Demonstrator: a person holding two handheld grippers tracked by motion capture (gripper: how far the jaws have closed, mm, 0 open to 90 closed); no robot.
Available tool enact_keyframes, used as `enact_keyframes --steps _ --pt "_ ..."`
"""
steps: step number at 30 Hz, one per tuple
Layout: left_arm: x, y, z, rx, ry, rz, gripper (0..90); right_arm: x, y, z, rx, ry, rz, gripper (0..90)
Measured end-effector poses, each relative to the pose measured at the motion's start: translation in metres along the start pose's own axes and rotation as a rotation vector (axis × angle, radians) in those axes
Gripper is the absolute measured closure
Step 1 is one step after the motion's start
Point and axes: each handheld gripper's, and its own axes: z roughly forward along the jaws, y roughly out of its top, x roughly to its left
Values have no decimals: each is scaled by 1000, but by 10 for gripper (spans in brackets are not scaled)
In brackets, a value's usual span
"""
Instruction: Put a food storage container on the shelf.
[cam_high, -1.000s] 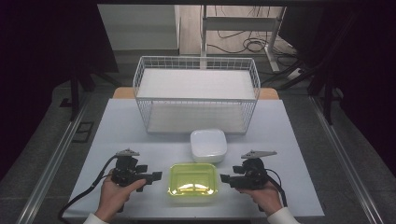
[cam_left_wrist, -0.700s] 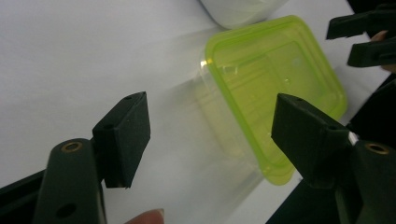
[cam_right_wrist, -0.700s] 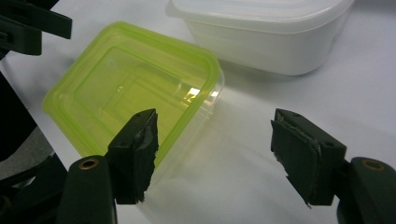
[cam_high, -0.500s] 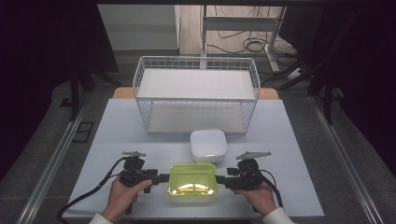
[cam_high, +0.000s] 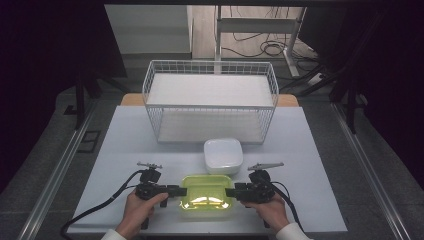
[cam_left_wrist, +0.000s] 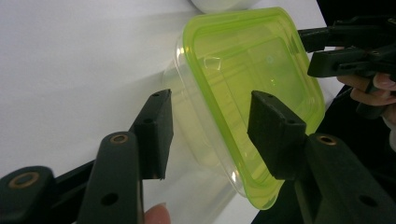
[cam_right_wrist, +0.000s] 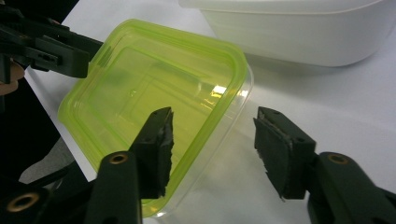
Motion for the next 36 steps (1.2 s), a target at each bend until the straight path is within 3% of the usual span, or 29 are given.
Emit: enact_keyframes --steps 5,9,12,19,22,27,30,36 --pt "2 -3 5 17 -22 -29 548 -3 0 2 3 32 43 560" --pt "1 -5 9 36 -64 -47 625 -7 -2 3 4 72 85 623" --pt "2 -4 8 25 -70 -53 707 -8 -4 5 21 85 109 663" --pt "8 -5 5 5 -113 -105 754 -10 -5 3 6 117 188 721" --pt "8 -5 1 -15 -112 -94 775 -11 -5 0 -8 158 218 752" --pt "5 -5 -3 -30 -122 -72 781 -11 -5 -2 -21 167 210 780" --pt "1 -5 -8 -45 -120 -32 784 -11 -4 -5 -35 176 198 792" --pt "-8 -2 -17 -76 -108 16 788 -3 0 -12 -69 169 132 793"
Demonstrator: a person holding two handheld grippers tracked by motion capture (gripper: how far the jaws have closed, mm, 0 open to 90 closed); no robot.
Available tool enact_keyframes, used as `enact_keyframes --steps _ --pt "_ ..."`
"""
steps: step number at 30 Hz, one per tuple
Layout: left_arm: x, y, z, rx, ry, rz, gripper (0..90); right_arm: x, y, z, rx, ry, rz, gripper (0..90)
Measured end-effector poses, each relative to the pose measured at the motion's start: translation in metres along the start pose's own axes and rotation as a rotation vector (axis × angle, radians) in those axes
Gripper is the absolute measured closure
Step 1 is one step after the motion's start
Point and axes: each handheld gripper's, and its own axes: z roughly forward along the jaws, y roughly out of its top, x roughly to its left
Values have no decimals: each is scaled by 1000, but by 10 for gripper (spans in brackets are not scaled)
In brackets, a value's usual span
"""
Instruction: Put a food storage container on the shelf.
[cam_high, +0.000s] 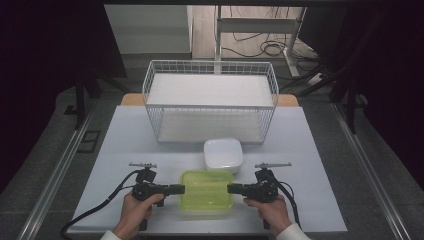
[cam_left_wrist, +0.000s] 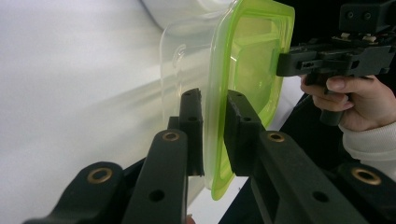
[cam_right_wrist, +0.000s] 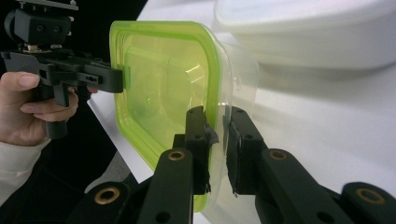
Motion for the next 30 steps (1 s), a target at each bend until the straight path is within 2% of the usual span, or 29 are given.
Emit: enact_keyframes --steps 6,10,20,27,30 --pt "-6 2 -6 -24 -2 33 793 7 4 -6 -23 2 -51 794" --pt "-13 5 -11 -42 15 71 794 12 7 -9 -39 3 -86 794" --pt "-20 9 -18 -60 14 98 796 21 11 -16 -67 -2 -140 793" --pt "-28 16 -26 -78 33 135 796 30 17 -19 -89 -4 -177 793" --pt "-30 21 -28 -90 34 144 797 35 20 -22 -116 -25 -210 793"
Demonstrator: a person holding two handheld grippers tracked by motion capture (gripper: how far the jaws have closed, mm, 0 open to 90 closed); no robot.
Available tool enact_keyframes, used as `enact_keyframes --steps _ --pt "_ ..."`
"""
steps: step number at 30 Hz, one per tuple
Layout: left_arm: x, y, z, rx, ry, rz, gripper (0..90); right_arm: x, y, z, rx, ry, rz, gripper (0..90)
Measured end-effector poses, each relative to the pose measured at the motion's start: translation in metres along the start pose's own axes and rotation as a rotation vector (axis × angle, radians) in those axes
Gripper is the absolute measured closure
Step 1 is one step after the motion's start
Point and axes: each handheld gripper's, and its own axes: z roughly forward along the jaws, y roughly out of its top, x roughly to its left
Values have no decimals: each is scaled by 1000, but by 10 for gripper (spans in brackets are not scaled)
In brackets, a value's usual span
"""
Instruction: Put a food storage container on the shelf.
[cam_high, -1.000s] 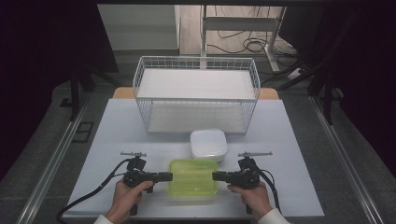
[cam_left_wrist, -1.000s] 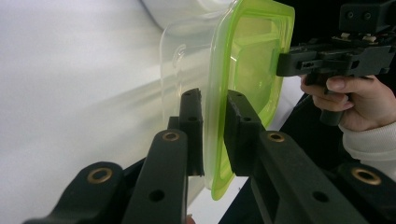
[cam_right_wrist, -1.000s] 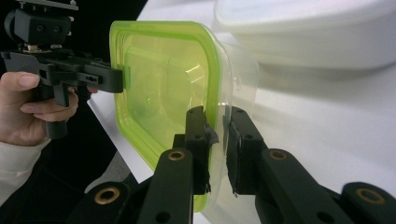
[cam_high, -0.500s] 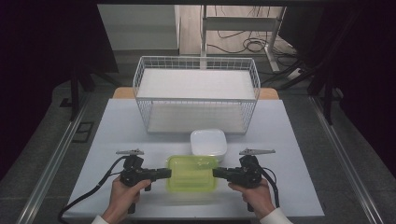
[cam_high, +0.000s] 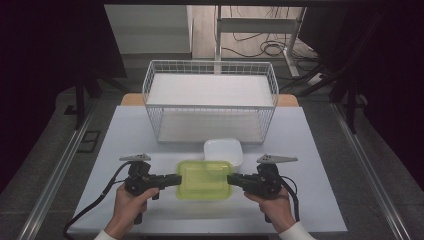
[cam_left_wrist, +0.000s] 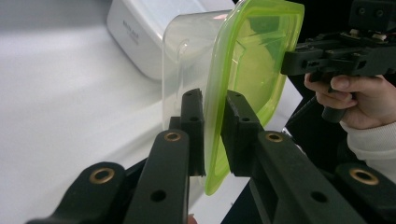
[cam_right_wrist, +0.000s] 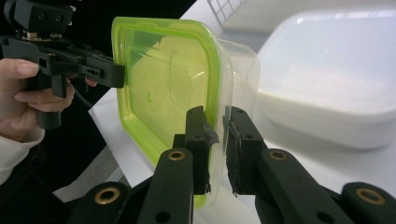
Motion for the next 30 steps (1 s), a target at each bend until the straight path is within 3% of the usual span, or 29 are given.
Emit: enact_keyframes --steps 9,15,23,30 --pt "-1 12 -2 -7 8 18 798 1 12 -1 -13 -5 -22 792" --pt "-9 30 -8 -26 22 48 797 2 26 -5 -42 -3 -29 792" --pt "-22 62 -18 -74 20 79 798 9 62 -20 -96 5 -76 793" --pt "-24 79 -20 -97 5 83 800 10 83 -29 -120 10 -93 796"
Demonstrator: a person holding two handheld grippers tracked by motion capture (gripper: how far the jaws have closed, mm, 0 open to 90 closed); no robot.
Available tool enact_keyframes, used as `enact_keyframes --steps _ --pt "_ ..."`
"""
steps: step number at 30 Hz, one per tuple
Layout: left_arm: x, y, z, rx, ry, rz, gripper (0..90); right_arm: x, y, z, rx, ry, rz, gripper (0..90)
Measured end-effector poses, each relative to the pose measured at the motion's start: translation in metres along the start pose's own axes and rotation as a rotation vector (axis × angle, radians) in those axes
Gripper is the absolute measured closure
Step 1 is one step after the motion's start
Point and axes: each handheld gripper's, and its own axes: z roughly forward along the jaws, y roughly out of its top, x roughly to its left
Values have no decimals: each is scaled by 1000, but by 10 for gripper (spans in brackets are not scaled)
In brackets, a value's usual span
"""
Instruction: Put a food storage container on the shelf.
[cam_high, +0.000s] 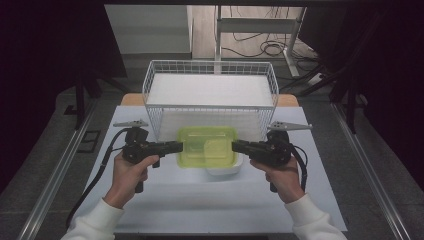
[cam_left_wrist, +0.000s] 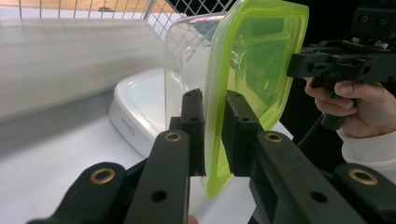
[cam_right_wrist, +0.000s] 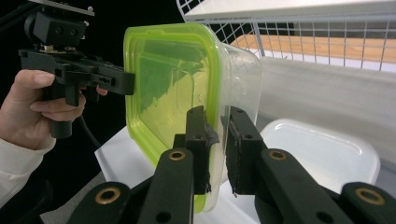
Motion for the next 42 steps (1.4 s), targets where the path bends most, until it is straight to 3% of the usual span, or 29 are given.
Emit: enact_keyframes --steps 42 --pt "2 68 3 -50 4 36 801 -16 65 0 -27 -15 -28 794"
